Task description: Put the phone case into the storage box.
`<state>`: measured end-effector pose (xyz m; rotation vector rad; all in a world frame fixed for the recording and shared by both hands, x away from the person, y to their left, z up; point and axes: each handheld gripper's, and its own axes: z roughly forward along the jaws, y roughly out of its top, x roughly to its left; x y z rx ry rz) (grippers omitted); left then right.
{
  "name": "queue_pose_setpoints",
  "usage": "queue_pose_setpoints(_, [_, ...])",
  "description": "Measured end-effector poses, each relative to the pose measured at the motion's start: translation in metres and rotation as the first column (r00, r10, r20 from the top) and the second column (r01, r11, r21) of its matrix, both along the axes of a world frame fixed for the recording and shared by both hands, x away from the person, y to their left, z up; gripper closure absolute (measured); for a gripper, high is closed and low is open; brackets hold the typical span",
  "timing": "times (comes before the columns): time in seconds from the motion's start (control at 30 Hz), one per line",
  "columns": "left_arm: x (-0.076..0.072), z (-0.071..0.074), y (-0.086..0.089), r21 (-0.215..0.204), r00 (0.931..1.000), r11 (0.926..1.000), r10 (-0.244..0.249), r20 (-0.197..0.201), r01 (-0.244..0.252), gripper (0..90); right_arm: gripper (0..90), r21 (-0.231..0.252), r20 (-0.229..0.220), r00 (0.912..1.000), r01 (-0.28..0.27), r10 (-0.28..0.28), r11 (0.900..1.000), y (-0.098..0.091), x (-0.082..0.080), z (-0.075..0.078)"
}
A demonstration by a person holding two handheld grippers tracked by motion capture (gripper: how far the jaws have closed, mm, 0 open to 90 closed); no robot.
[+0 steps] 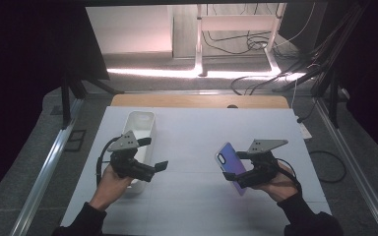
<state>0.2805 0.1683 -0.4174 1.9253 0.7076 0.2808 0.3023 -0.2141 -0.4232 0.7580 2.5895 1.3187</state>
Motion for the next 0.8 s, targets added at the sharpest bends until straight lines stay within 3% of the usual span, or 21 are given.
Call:
queue_pose_setpoints(0.3, [0.002,0.001,-0.022,-0.019,0.9976,0.9974,-0.069,0.009,0.069,0.0,15.7,0.022,0.006,0.9992,-0.039,0.039,0.9990,0.005,-0.005,0.002])
queue_pose_setpoints(0.4, [-0.002,0.000,-0.028,-0.006,0.9959,0.9960,-0.089,0.017,0.089,0.0,15.7,0.025,0.009,0.9986,-0.052,0.051,0.9983,0.007,-0.006,0.002])
queue_pose_setpoints(0.8, [-0.012,-0.001,-0.038,-0.006,0.9888,0.9887,-0.150,0.004,0.150,0.1,15.7,0.058,0.013,0.9907,-0.136,0.135,0.9890,0.021,-0.016,0.001])
